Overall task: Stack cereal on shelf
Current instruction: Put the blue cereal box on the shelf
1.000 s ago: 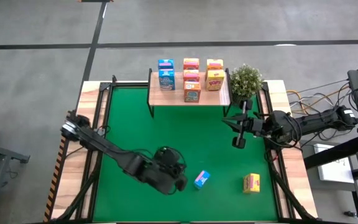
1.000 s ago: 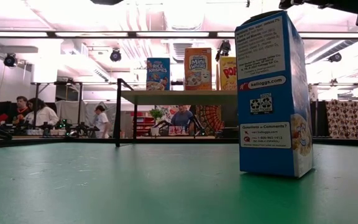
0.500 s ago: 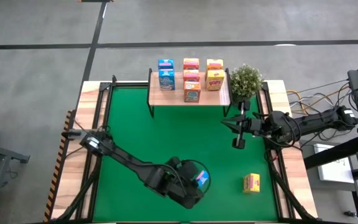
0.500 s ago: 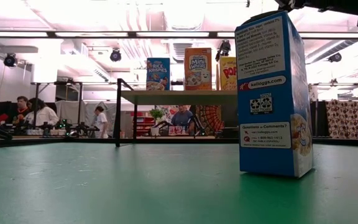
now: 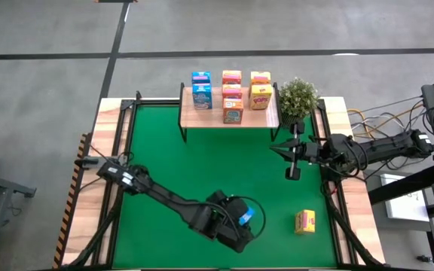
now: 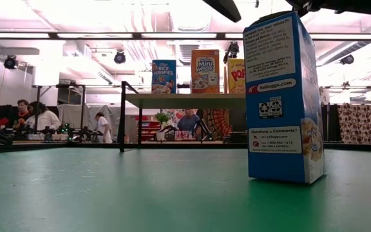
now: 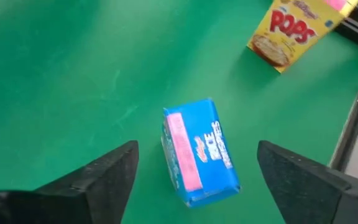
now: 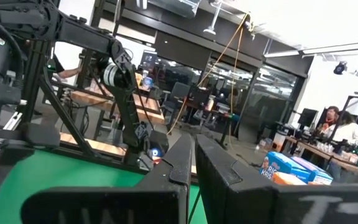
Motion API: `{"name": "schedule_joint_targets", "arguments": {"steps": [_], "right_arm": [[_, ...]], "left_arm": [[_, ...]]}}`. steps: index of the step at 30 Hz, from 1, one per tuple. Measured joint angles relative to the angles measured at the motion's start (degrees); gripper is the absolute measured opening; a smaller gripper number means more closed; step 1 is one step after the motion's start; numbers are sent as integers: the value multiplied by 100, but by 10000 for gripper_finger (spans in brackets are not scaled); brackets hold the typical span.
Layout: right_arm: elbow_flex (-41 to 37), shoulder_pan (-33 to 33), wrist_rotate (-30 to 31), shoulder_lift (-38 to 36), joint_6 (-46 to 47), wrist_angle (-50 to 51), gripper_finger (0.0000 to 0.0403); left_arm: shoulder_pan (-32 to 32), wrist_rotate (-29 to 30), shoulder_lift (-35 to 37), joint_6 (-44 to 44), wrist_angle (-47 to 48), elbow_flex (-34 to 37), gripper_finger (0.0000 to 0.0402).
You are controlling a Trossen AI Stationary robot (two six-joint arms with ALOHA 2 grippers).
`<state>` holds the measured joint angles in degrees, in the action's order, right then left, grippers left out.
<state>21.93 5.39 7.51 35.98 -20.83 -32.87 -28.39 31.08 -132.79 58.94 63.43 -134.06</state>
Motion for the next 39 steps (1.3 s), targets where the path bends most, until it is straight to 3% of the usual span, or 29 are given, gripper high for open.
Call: {"name": "schedule_joint_targets", "arguments": {"steps": [7,18,27,39], "right_arm": [[0,0,0,3,0,3,12],[0,0,0,4,23,3,12],[0,0,0,13,26,1,12],[0,0,0,13,62,2,12]], "left_arm": [[16,149,-7,-167,-75,55,316],[-1,96,-17,-442,-1071,903,316],[-6,35,-24,-493,-1189,1277,312],[-32,129,-20,-750,-1232,1198,215]]}}
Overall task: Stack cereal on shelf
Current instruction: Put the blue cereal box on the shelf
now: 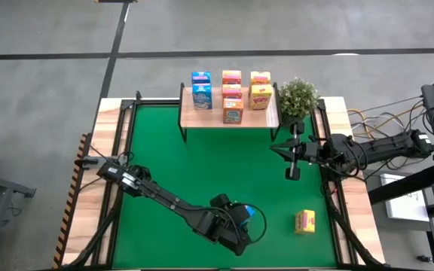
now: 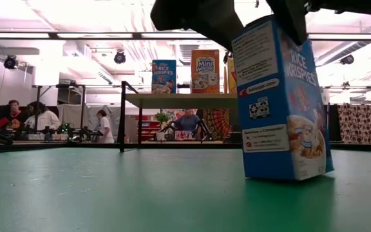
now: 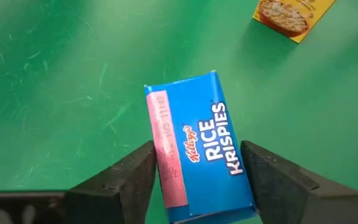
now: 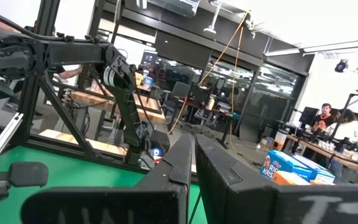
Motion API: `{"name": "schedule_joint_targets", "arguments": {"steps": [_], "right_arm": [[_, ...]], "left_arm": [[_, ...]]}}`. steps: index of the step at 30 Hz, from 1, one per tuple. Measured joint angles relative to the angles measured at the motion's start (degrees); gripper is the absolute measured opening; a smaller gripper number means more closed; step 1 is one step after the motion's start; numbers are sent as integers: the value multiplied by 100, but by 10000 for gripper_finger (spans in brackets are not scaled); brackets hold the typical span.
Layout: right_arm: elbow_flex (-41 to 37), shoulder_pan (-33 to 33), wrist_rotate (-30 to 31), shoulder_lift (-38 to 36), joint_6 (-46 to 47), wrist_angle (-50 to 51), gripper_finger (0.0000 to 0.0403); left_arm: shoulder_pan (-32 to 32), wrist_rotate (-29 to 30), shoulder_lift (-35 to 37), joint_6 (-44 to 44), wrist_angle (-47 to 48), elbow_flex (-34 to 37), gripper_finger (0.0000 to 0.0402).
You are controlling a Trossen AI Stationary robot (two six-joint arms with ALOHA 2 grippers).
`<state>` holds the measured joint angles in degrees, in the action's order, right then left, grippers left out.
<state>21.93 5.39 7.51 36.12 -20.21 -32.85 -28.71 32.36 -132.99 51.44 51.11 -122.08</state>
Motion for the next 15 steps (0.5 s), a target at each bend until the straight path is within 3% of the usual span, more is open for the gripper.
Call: {"name": "schedule_joint_targets", "arguments": {"steps": [8,15], "right_arm": [[0,0,0,7,29,1,12],[-9,0,0,7,29,3,12]], "left_arm": [[-26,-9,0,-558,-9,9,146],[-124,-7,22,-2159,0,-2,119]]}}
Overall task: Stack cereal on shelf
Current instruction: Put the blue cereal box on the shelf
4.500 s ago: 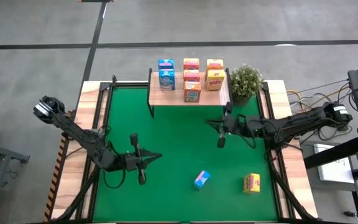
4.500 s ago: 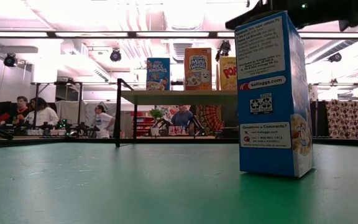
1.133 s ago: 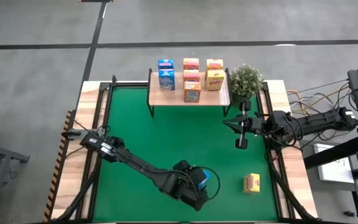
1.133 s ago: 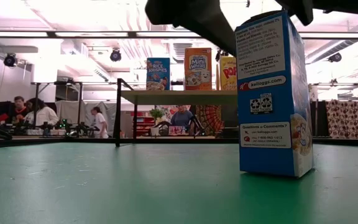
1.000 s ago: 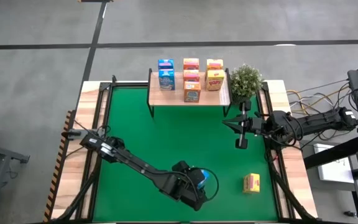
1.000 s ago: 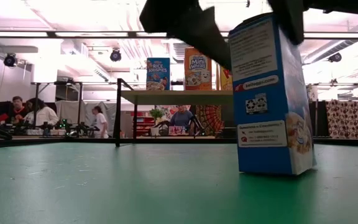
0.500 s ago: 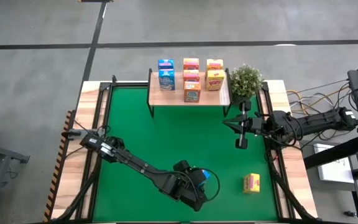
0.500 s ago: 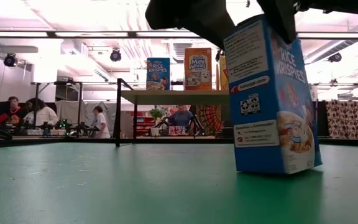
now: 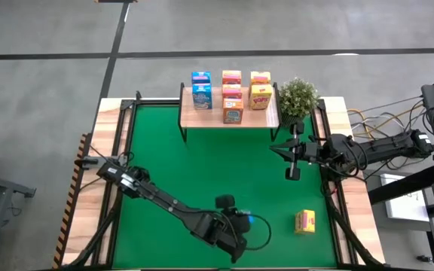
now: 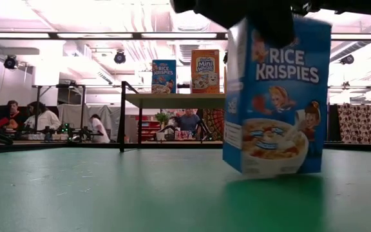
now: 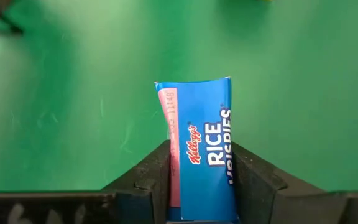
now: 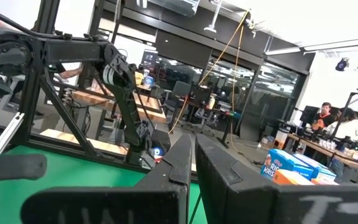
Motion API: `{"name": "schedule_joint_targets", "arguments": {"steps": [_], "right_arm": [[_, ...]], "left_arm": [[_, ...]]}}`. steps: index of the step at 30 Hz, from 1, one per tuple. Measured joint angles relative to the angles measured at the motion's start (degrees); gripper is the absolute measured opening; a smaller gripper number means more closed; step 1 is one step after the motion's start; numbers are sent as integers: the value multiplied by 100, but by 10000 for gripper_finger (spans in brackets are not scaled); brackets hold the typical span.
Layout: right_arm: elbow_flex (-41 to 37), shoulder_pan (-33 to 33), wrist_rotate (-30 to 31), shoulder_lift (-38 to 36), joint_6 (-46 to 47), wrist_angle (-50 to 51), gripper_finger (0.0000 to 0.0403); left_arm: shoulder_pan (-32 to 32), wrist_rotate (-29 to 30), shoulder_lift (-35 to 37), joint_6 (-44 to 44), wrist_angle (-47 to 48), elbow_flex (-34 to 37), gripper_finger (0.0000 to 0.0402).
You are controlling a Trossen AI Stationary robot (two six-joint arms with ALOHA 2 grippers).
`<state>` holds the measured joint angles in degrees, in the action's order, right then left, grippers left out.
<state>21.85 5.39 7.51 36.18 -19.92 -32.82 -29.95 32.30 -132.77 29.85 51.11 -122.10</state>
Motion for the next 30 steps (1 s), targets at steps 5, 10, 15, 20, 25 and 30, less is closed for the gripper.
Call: {"name": "schedule_joint_targets", "arguments": {"steps": [5,10,15,20,25,30], "right_arm": [[-4,-1,0,0,2,0,12],[-7,0,0,0,25,0,12],[-14,0,-2,0,62,0,12],[-22,-2,-1,0,59,3,12],[-26,-2,-2,26,66,-1,12],[-26,-2,-2,68,87,0,12]], "left_arm": [[-86,-5,38,-775,7,-2,121],[-92,2,59,-1138,139,-11,123],[-148,41,180,-1652,499,12,123],[-160,160,351,-2002,654,76,123],[-162,200,443,-2142,932,81,123],[-177,299,451,-2160,1357,85,123]]}}
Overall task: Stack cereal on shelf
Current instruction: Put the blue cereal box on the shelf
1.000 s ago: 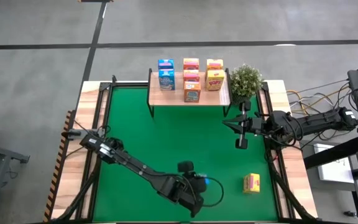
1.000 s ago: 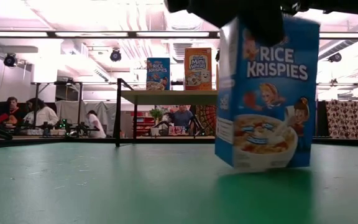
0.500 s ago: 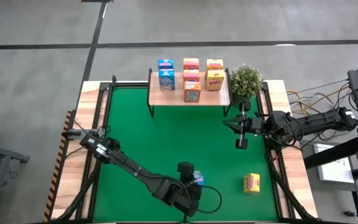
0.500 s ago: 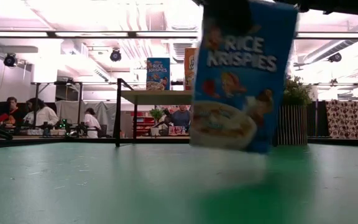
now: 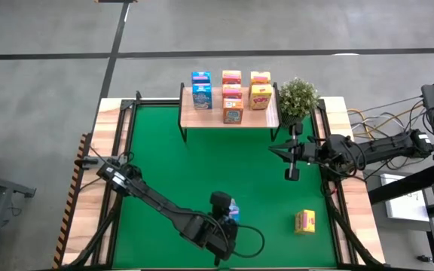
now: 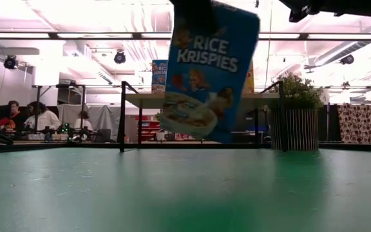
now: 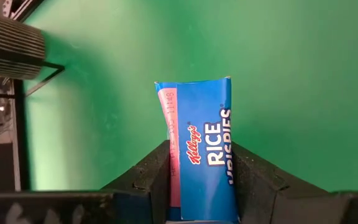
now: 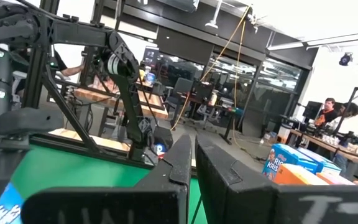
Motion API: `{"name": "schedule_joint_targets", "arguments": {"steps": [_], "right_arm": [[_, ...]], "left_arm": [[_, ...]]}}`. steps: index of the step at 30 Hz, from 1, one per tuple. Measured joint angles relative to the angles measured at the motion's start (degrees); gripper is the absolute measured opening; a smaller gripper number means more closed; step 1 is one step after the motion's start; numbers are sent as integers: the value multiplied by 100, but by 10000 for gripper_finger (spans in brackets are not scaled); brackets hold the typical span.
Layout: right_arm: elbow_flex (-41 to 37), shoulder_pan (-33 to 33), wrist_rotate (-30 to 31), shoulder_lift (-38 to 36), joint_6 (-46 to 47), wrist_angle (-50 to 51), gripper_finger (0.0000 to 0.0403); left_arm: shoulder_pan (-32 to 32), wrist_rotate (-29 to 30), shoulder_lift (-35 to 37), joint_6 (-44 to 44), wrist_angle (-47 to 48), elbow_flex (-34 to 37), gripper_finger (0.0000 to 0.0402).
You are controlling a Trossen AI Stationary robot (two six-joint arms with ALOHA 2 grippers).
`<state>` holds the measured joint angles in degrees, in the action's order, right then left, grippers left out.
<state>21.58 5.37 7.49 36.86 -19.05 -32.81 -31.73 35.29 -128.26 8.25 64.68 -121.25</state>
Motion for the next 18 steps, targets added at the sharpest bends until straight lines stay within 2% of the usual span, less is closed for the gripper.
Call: {"name": "schedule_joint_targets", "arguments": {"steps": [7,10,13,18], "right_arm": [[-1,1,-1,1,49,2,12],[-1,2,-1,7,54,3,12],[0,2,0,7,102,2,12],[0,2,-1,7,52,0,12]], "left_arm": [[-35,35,209,-69,157,22,123],[-40,163,490,-76,195,283,123],[-37,259,1045,25,-150,1060,123],[-33,286,2346,-4,-1782,2984,123]]}}
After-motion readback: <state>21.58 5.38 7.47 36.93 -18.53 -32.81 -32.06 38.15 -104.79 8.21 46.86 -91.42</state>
